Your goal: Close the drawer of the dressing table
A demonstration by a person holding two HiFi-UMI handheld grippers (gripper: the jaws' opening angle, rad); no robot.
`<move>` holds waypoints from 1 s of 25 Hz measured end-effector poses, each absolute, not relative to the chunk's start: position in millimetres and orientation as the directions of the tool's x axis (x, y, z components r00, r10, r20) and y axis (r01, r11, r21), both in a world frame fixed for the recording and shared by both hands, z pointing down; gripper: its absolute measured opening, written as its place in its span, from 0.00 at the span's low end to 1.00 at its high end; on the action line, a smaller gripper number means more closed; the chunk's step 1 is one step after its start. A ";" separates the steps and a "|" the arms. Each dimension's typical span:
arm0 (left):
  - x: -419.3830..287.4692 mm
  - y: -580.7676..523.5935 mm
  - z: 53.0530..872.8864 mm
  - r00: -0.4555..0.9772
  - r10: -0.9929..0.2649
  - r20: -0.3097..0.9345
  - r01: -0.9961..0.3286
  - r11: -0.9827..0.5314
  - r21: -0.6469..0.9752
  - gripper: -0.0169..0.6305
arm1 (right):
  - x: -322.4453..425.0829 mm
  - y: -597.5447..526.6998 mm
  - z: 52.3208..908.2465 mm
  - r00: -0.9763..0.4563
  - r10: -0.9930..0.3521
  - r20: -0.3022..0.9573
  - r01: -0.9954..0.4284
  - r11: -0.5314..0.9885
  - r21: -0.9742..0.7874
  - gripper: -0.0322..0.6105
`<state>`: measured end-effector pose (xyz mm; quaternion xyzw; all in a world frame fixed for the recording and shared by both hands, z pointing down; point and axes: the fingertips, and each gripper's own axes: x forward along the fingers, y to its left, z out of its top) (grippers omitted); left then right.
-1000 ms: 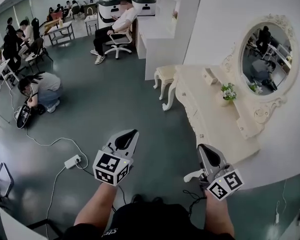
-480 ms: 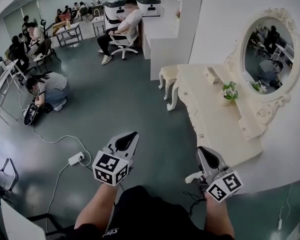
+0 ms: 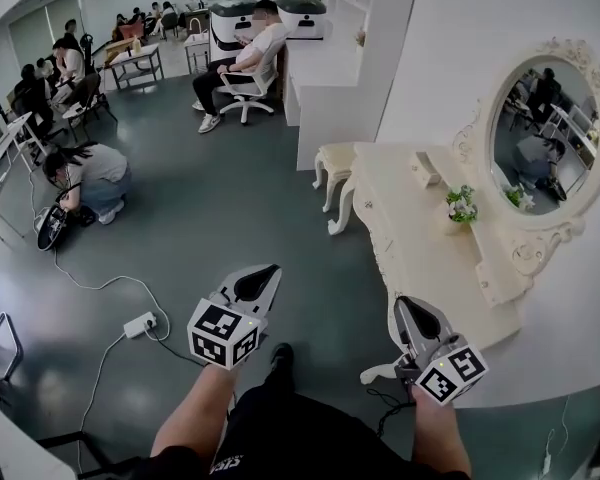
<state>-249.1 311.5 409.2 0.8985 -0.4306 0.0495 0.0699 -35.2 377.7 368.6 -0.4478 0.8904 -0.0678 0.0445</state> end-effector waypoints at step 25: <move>-258.8 59.4 394.1 0.763 -0.626 0.163 -0.642 -0.763 0.073 0.03 | -65.0 146.4 358.1 -0.470 -0.882 0.019 -0.866 0.458 -0.200 0.07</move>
